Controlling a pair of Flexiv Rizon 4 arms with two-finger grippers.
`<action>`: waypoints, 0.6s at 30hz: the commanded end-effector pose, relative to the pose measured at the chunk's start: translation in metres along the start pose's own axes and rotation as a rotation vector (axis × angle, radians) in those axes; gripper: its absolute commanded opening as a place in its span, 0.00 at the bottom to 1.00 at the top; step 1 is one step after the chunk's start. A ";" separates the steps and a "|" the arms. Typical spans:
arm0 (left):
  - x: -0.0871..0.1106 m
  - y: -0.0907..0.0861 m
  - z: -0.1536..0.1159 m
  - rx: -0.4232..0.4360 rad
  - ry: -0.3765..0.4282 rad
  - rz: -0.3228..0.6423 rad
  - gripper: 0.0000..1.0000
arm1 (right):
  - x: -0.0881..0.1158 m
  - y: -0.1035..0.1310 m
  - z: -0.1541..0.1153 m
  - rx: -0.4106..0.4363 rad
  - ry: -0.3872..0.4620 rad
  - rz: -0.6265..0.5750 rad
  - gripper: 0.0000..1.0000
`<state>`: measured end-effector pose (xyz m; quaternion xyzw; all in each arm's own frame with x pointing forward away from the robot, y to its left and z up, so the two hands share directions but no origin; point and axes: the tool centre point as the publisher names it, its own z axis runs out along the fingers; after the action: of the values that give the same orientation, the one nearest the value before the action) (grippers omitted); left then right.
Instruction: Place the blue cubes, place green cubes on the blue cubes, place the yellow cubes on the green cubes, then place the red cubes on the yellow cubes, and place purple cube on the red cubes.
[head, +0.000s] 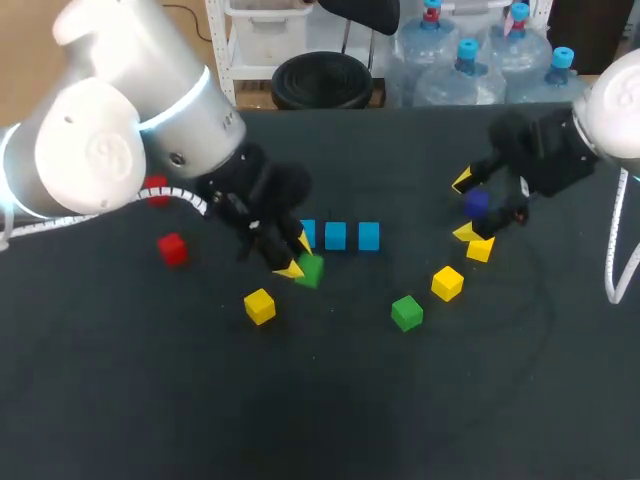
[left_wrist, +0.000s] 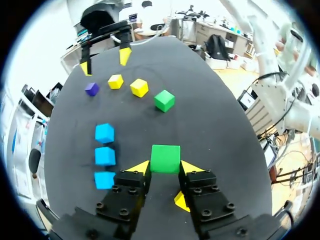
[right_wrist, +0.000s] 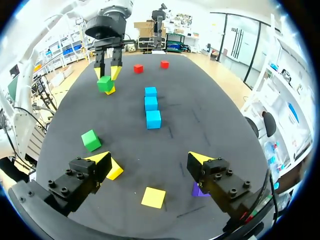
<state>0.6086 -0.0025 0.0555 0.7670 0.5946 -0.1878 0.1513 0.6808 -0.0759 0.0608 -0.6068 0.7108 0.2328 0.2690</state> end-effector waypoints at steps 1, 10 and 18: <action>0.000 0.012 -0.003 -0.007 0.010 -0.032 0.00 | 0.000 -0.001 0.001 -0.001 -0.002 -0.001 1.00; 0.006 0.035 -0.010 -0.064 -0.015 -0.090 0.00 | 0.000 -0.001 0.001 -0.001 -0.002 -0.001 1.00; 0.009 0.055 -0.009 -0.100 -0.048 -0.111 0.00 | 0.000 -0.001 0.001 -0.001 -0.002 -0.001 1.00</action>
<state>0.6604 -0.0027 0.0636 0.7193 0.6424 -0.1820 0.1921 0.6808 -0.0758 0.0608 -0.6068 0.7108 0.2328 0.2690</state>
